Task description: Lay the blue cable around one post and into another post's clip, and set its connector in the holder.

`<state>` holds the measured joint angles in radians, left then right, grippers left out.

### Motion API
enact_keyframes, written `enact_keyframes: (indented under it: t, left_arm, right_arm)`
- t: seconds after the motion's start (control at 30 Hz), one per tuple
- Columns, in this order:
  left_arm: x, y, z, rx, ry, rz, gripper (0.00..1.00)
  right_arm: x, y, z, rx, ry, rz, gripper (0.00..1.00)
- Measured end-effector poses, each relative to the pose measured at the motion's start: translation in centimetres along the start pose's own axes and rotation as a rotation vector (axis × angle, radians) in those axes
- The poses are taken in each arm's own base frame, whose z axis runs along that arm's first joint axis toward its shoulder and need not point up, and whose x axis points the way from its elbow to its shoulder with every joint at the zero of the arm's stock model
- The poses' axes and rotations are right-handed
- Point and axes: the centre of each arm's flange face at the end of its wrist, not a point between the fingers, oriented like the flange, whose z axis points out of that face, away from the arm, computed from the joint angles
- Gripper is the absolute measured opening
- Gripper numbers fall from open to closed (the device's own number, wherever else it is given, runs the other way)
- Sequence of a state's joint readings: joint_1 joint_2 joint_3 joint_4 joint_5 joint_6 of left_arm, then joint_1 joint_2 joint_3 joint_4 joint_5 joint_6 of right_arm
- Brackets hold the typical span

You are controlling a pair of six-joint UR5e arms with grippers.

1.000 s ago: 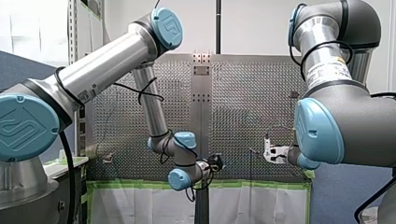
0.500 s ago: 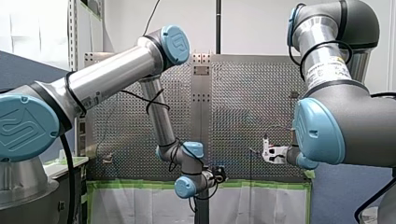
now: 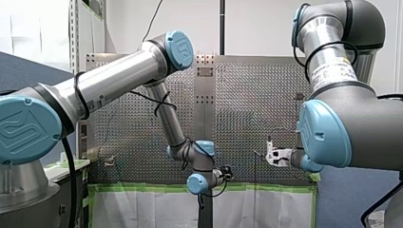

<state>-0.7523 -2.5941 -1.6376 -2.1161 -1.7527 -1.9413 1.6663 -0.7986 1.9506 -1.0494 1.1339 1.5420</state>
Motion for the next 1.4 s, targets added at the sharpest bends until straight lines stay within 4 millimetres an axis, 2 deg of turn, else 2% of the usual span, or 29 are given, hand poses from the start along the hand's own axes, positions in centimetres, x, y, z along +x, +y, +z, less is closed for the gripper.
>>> enact_keyframes:
  t: [0.27,0.43,0.53,0.73,1.0,1.13,1.4]
  left_arm:
    - [-1.0,-0.5,3.1,-0.021,-0.06,0.022,1.0]
    - [0.2,-0.2,4.2,-0.033,-0.037,0.054,1.0]
    - [0.2,-0.2,5.0,-0.037,-0.03,0.061,1.0]
    - [-0.9,-0.8,6.8,-0.037,-0.037,0.06,1.0]
    - [-3.2,-1.9,9.6,-0.008,-0.11,0.042,1.0]
    - [-3.3,-1.9,10.1,-0.01,-0.109,0.043,1.0]
    - [-1.2,-0.9,8.8,-0.024,-0.068,0.048,1.0]
  right_arm:
    - [0.0,-0.1,0.0,0.002,0.002,-0.001,0.01]
    - [0.0,-0.2,0.0,0.003,0.002,-0.001,0.01]
    - [0.0,-0.2,0.0,0.003,0.002,-0.001,0.01]
    - [0.0,-0.2,0.1,0.003,0.005,-0.001,0.01]
    - [0.1,-0.2,0.1,0.003,0.006,-0.002,0.01]
    - [0.1,-0.2,0.1,0.003,0.007,-0.002,0.01]
    - [0.1,-0.2,0.1,0.003,0.007,-0.002,0.01]
